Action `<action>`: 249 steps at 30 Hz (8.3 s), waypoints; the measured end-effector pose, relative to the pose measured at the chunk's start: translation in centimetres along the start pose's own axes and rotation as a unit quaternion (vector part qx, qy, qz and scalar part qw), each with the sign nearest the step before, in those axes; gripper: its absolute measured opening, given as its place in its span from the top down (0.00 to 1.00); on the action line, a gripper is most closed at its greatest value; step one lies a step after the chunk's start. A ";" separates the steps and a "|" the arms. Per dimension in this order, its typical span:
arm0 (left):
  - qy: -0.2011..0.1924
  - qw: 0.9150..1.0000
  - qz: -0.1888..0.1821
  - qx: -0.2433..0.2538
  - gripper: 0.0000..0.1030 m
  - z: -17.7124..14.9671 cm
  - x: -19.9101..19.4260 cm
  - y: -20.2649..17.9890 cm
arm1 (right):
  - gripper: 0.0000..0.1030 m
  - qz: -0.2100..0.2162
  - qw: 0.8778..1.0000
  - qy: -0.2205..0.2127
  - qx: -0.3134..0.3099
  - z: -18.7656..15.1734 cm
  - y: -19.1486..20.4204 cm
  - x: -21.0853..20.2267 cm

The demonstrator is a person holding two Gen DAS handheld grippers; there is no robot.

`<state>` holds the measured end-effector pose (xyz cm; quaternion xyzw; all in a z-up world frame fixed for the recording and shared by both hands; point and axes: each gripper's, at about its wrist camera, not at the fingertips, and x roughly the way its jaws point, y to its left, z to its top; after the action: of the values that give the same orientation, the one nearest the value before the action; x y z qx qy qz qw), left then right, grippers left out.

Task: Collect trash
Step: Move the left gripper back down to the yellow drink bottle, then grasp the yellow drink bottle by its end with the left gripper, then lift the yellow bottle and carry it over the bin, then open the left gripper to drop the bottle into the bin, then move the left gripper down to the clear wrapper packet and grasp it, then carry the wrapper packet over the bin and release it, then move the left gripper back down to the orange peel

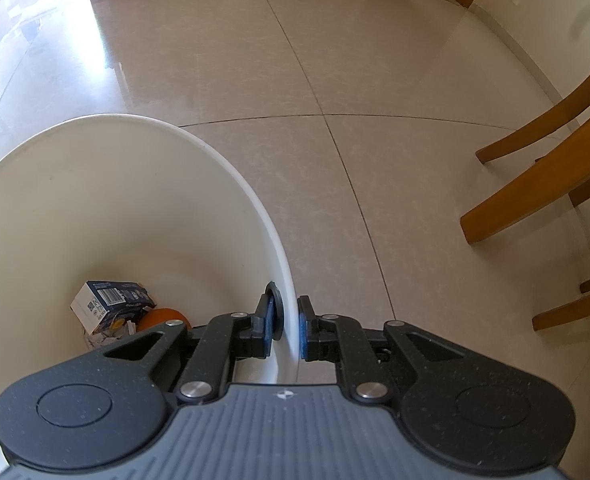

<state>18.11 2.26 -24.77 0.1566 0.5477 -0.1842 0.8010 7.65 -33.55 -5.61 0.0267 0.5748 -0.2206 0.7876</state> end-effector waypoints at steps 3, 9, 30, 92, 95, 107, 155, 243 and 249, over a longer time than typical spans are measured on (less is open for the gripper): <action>0.011 1.000 -0.013 -0.007 0.20 -0.3 0.1 0.2 | 0.86 0.000 1.000 0.001 0.001 0.0 0.0 0.0; 0.031 0.998 -0.051 -0.009 0.20 -1.4 -0.5 0.5 | 0.85 0.000 1.000 0.001 0.002 0.0 0.0 0.0; 0.097 0.995 -0.034 0.017 0.32 -5.5 1.2 -1.8 | 0.85 0.000 1.000 0.001 0.002 0.1 0.0 0.0; -0.065 0.964 -0.210 0.148 0.21 12.8 -24.6 -21.0 | 0.84 -0.024 1.000 -0.001 -0.012 -0.3 1.2 0.5; -0.069 0.964 -0.219 0.133 0.18 12.3 -25.0 -20.5 | 0.84 -0.022 1.000 -0.001 -0.011 -0.3 1.0 0.4; -0.089 0.973 -0.177 0.116 0.18 11.6 -25.7 -17.0 | 0.84 -0.019 1.000 -0.001 -0.007 -0.2 0.5 0.3; 0.027 0.992 -0.041 -0.114 0.48 -4.2 0.7 -2.8 | 0.82 -0.023 1.000 -0.004 -0.007 -0.3 0.8 0.3; -0.102 0.971 -0.158 0.147 0.26 10.1 -24.8 -16.6 | 0.69 -0.032 0.999 -0.008 -0.005 -0.5 1.0 0.1; -0.089 0.984 -0.119 0.097 0.26 8.9 -22.3 -12.4 | 0.69 -0.036 0.999 -0.010 -0.009 -0.6 1.4 0.1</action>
<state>12.25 -9.96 -1.41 0.1500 0.4688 -0.3435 0.7998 7.67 -32.17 -6.22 -0.0033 0.5697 -0.2441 0.7847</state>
